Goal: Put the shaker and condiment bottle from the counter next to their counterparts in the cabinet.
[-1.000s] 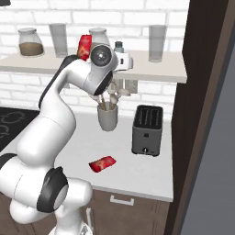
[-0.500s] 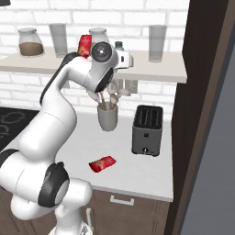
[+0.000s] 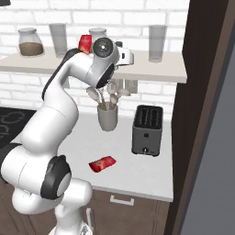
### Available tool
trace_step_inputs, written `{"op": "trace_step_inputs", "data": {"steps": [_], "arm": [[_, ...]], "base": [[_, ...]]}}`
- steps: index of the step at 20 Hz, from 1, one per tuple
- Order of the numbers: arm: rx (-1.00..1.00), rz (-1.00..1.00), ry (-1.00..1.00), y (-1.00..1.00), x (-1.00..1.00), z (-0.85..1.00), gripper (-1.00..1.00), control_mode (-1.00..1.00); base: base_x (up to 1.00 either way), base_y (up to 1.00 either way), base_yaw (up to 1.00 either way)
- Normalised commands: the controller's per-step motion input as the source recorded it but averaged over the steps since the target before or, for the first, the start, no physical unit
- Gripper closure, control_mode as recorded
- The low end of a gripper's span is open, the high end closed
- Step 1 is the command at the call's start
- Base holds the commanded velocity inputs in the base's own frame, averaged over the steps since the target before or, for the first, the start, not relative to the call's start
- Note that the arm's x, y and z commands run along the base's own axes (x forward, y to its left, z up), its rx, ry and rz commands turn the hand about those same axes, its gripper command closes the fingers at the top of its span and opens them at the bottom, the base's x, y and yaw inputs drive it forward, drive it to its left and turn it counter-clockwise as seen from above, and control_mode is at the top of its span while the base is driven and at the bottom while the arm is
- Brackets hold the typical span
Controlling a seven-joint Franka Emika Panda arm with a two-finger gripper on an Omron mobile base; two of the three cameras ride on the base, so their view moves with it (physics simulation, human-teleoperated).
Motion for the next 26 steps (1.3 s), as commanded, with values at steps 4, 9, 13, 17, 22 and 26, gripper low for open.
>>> {"op": "trace_step_inputs", "data": {"steps": [4,9,13,17,22,26], "arm": [[0.00,0.00,0.00,0.00,0.00,0.00,1.00,-1.00],[0.00,0.00,0.00,0.00,0.15,-0.05,1.00,-1.00],[0.00,0.00,-0.02,0.00,0.41,-0.14,1.00,-1.00],[0.00,0.00,-0.01,0.00,0.41,-0.15,1.00,-1.00],[0.00,0.00,0.00,0.00,0.19,-0.26,1.00,-1.00],[0.00,0.00,0.00,0.00,0.00,-0.49,1.00,-1.00]], "base": [[0.00,0.00,0.00],[0.00,0.00,0.00],[0.00,0.00,0.00],[0.00,0.00,0.00],[0.00,0.00,0.00],[0.00,0.00,0.00]]}}
